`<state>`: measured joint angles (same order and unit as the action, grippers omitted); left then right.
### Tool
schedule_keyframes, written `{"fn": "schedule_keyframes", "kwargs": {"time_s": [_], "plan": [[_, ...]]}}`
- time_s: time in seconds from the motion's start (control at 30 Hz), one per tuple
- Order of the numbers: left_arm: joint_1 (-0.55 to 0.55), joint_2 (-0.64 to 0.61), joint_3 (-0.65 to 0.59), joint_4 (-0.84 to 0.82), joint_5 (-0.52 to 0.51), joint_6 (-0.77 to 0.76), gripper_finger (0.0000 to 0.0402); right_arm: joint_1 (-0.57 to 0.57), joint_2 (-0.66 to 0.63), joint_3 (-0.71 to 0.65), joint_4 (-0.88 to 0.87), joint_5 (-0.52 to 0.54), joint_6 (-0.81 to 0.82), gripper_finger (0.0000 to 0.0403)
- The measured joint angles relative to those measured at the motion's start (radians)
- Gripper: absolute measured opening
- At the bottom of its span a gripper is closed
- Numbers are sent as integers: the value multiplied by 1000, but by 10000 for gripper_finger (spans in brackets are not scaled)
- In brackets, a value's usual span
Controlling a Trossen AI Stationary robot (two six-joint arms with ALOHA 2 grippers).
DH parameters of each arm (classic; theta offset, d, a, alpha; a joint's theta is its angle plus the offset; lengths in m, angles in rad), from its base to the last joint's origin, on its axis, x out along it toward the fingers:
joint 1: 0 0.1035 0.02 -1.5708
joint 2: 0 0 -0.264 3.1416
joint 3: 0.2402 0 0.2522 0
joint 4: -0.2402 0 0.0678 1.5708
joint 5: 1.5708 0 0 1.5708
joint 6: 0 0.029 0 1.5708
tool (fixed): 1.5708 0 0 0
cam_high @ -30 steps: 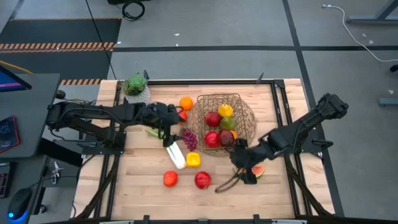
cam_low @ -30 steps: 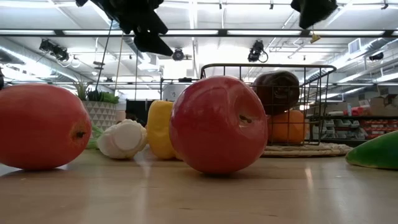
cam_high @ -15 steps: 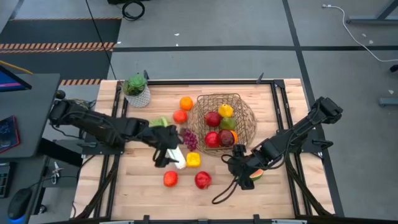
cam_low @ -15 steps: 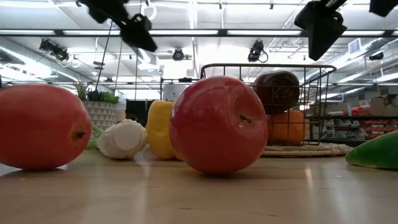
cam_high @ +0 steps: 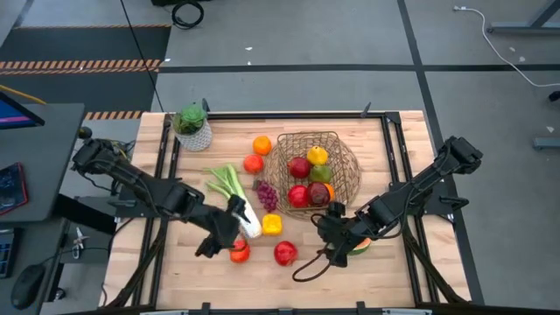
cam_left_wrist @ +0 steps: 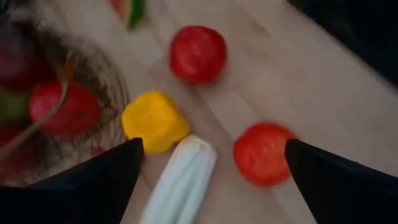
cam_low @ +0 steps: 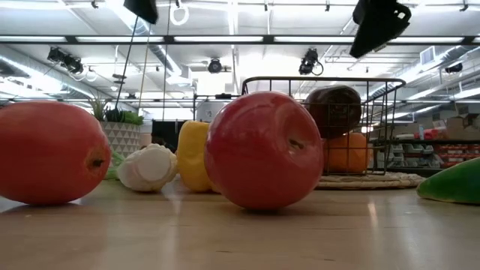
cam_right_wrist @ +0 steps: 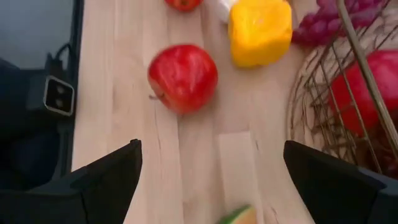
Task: Build produce basket
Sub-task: Put the apple into the wire basket
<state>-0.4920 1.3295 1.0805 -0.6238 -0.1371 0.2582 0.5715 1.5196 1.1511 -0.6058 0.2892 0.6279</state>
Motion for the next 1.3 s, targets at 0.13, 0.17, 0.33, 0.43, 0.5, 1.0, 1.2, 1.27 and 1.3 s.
{"fn": "schedule_keyframes", "kwargs": {"time_s": [0.13, 0.17, 0.33, 0.43, 0.5, 1.0, 1.2, 1.27, 1.3], "plan": [[-59, 21, -2, -7, -1, 264, 400, 36, -4, 0, 85, 153, -22, 391], [-72, 29, 0, 9, -2, 323, 400, 51, -10, 0, 110, 191, -41, 390], [-137, 80, 0, 12, 3, 571, 400, 119, -27, 0, 220, 369, -122, 384], [-170, 119, -2, -10, 4, 686, 400, 131, -28, 1, 335, 446, -180, 382], [-183, 153, 0, 1, 8, 755, 400, 130, -28, 1, 409, 450, -202, 382], [-212, 277, 42, -171, -75, 654, 400, 125, 34, 1, 661, 485, -186, 382], [-192, 285, 154, -180, -72, 611, 400, 125, 45, 1, 692, 496, -186, 382], [-178, 311, 186, -178, -69, 604, 400, 125, 45, 1, 695, 502, -197, 382], [-168, 332, 205, -178, -68, 597, 400, 125, 45, 1, 698, 503, -206, 382]]}}
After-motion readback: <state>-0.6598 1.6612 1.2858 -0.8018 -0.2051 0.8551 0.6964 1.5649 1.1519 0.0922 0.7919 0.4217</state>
